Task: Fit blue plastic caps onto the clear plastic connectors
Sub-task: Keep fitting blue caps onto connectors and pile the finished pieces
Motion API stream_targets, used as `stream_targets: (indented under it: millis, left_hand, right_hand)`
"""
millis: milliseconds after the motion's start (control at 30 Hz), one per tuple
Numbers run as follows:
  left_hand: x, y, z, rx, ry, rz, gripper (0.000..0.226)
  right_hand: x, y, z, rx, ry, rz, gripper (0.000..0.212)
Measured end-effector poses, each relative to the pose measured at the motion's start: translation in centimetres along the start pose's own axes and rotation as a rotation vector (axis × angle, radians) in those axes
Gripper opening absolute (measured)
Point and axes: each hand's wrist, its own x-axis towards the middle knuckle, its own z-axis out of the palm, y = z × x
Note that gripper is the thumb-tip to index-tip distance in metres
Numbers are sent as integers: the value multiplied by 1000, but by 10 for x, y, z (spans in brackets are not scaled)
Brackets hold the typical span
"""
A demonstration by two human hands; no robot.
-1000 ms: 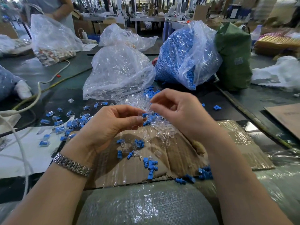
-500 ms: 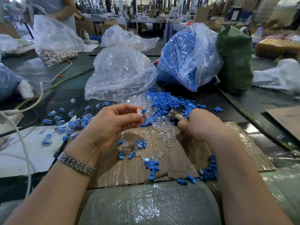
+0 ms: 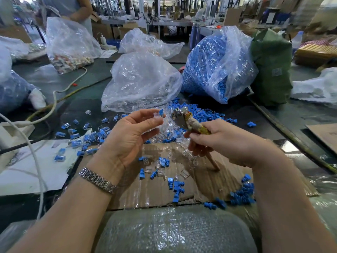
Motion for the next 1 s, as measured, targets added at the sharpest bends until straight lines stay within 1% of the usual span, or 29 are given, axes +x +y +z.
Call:
stream_targets:
  millis: [200,267,467,600,733,800,933,1000]
  left_hand:
    - [2,-4,0,70,-53,81,20]
    - [1,-5,1,119,-44,115,21]
    - [-1,-6,4,433,16,332,17]
    - [-2,-7,6,493,61,350,15]
    - [-3,-6,8,593,91,361,16]
    - [-4,-6,9,599,96,352,16]
    - [-4,-4,11,621,113,344,14]
    - [-3,-2,5,630,143,361,14]
  right_hand:
    - [-4,-7,6,-62,-67,-58,29]
    - [-5,-10,6,-73,-79,-58,29]
    - [-4,-9,8,-116,-76,-65,32]
    - [0,-5,10,-92,-61,-57,37]
    - [5,-5,16,-95,-36,-28,35]
    - [5,-4,17,-105,-23,-15,34]
    - [2,-8,12,-99,-79,-16,35]
    - [0,-7,7,-64,-65,-9,34]
